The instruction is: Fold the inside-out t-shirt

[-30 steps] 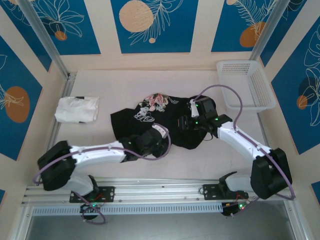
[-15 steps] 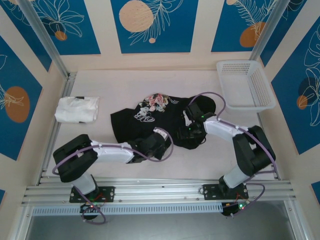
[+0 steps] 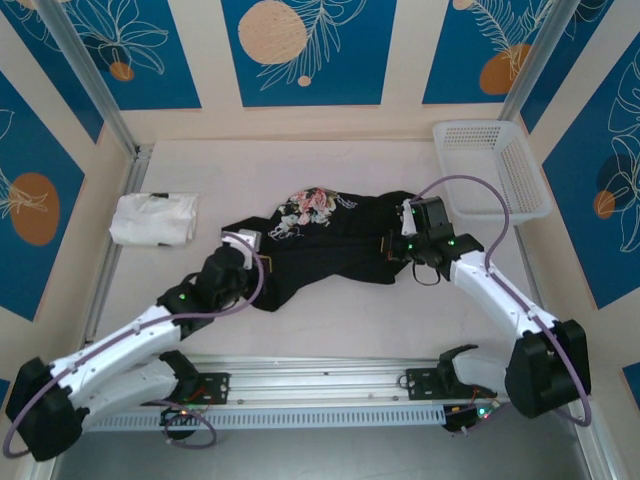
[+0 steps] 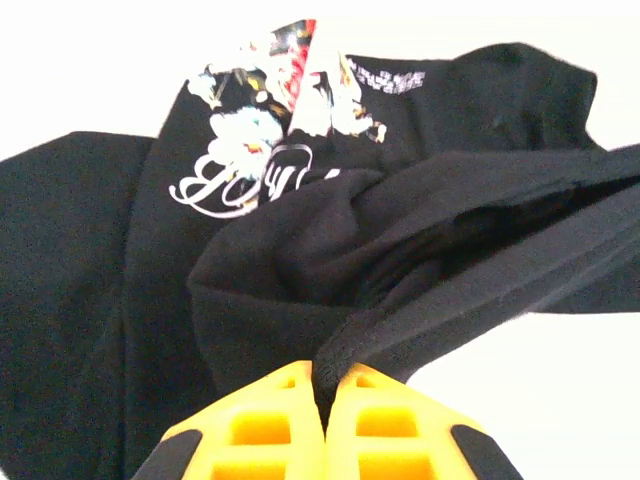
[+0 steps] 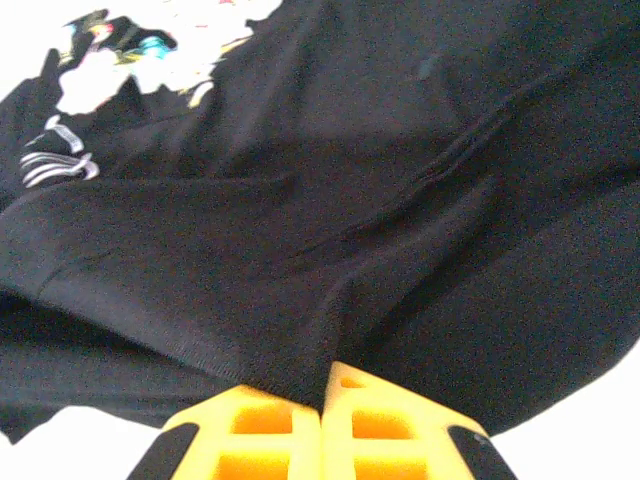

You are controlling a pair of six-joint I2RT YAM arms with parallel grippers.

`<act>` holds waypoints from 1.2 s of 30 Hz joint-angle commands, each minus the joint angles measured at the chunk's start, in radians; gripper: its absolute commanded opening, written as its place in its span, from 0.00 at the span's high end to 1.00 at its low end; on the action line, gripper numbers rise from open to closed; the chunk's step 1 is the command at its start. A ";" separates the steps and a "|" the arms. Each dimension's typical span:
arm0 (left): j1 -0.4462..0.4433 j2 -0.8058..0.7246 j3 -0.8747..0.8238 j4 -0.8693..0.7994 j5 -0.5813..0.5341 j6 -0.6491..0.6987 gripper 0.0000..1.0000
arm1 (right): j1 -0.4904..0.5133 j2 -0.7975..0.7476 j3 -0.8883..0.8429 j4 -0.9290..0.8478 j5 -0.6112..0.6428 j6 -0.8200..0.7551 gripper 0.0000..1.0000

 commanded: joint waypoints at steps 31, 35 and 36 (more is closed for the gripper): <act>0.051 -0.021 -0.086 -0.165 0.092 0.010 1.00 | 0.385 0.388 0.188 0.190 0.084 -0.252 0.98; 0.047 0.045 -0.172 -0.051 0.177 0.005 1.00 | 0.249 0.219 0.125 0.277 -0.240 -0.127 1.00; 0.044 0.070 -0.183 -0.014 0.209 0.005 0.97 | 0.216 0.189 0.111 0.298 -0.305 -0.094 1.00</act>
